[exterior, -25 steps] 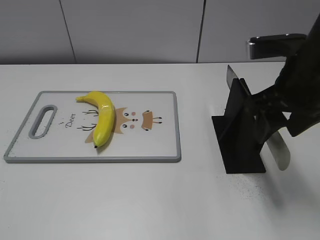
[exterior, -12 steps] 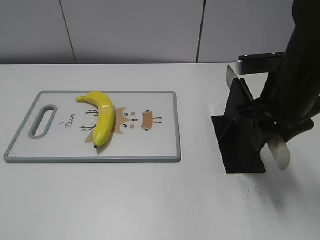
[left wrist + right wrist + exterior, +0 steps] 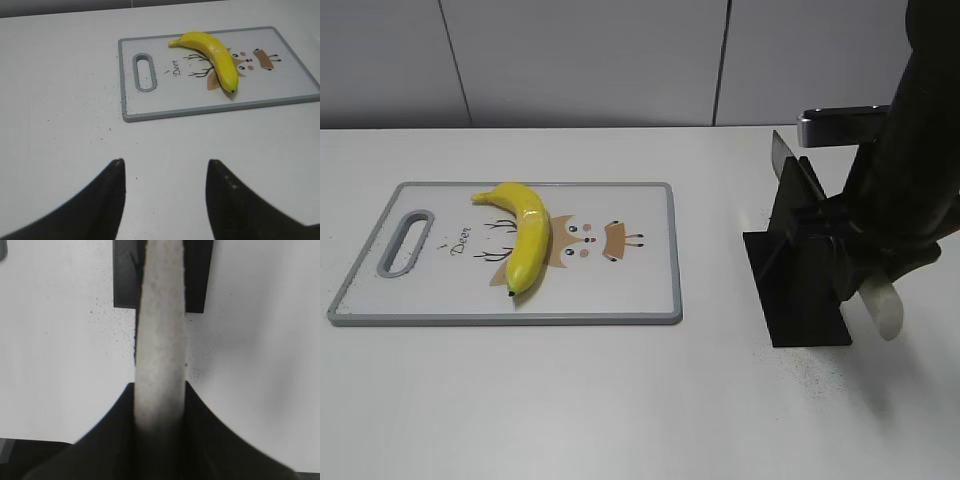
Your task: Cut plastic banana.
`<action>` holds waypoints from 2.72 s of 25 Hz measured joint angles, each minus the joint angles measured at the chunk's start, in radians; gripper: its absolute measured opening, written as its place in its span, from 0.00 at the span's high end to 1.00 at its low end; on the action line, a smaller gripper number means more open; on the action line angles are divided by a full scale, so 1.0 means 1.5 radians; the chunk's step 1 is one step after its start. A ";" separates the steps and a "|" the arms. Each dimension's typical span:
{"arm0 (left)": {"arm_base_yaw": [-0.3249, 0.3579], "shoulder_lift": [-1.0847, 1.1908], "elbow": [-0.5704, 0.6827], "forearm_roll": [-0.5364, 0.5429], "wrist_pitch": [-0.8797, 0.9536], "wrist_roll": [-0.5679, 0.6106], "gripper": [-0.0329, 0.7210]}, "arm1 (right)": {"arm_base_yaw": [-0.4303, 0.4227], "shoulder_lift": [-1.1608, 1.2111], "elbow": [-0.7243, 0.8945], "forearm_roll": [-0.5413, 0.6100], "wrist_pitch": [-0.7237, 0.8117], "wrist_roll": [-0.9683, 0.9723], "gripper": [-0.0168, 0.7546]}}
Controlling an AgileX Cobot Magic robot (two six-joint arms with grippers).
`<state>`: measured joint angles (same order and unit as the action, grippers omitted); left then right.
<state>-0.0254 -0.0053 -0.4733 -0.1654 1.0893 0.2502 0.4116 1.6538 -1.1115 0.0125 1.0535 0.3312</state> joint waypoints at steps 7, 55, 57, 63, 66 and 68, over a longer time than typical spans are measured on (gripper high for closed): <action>0.000 0.000 0.000 0.000 0.000 0.000 0.28 | 0.000 -0.043 -0.027 0.003 0.044 0.003 0.76; 0.000 0.506 -0.269 -0.098 -0.222 0.309 0.28 | 0.000 0.104 -0.466 0.166 0.117 -0.778 0.77; 0.000 0.576 -0.325 -0.134 -0.196 0.418 0.28 | 0.000 0.130 -0.482 0.200 0.117 -0.835 0.77; 0.000 0.794 -0.470 -0.237 -0.107 0.613 0.28 | 0.000 0.196 -0.505 0.228 0.115 -0.953 0.77; 0.000 0.877 -0.526 -0.279 -0.061 0.701 0.28 | 0.000 0.223 -0.506 0.229 0.115 -0.994 0.77; -0.002 0.925 -0.559 -0.299 -0.023 0.768 0.28 | 0.000 0.237 -0.506 0.237 0.115 -1.006 0.77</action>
<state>-0.0289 1.3827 -1.3116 -0.6142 1.0541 1.4015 0.4119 2.0098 -1.8705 0.3681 1.2257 -1.1774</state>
